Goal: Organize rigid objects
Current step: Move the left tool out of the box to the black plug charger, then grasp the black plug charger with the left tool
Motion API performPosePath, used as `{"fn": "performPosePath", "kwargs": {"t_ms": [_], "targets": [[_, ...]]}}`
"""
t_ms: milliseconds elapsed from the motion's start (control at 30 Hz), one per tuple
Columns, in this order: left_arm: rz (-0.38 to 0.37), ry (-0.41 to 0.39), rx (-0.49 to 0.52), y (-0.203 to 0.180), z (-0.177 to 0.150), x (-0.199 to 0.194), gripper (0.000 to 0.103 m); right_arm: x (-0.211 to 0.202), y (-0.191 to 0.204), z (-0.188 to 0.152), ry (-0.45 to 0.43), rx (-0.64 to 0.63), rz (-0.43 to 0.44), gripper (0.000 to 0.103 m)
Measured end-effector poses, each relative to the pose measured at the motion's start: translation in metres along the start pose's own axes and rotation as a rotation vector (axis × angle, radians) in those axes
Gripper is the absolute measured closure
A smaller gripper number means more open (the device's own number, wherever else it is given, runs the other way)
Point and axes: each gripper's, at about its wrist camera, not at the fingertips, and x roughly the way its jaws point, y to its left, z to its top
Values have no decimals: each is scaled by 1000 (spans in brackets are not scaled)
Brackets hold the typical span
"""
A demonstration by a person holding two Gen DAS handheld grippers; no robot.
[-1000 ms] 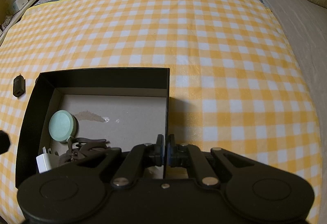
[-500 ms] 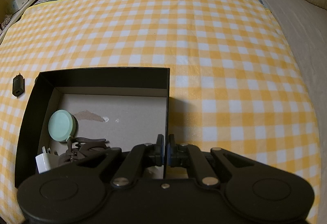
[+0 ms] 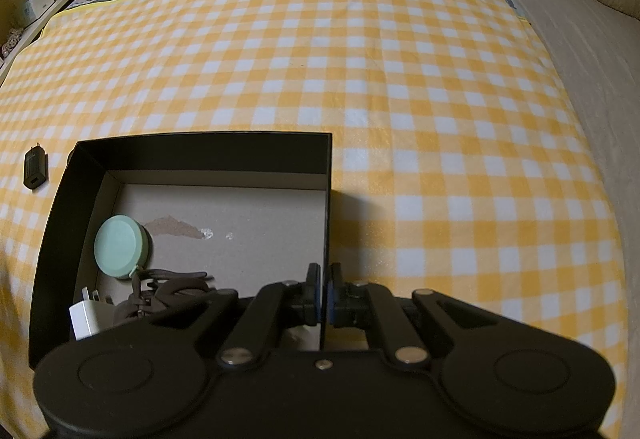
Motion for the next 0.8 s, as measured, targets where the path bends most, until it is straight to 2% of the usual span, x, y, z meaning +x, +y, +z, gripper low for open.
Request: {"fn": "performPosePath", "kwargs": {"t_ms": [67,167,333,500,567,700,800], "targets": [[13,19,-35,4,2,11,2,0,1,0,1,0,-1,99],[21,45,-98,7,5,30,9,0,0,0,1,0,-1,99],[53,111,-176,2,8,60,26,0,0,0,0,1,2,99],[117,151,-202,-4,4,84,38,-2,-1,-1,-2,-12,7,99],[135,172,-223,-3,3,92,39,-2,-1,-1,-1,-11,7,99],[152,197,-247,0,1,105,43,-1,-2,-1,0,-3,9,99],[162,205,-243,0,1,111,50,-1,-4,-2,0,-13,16,99]]}}
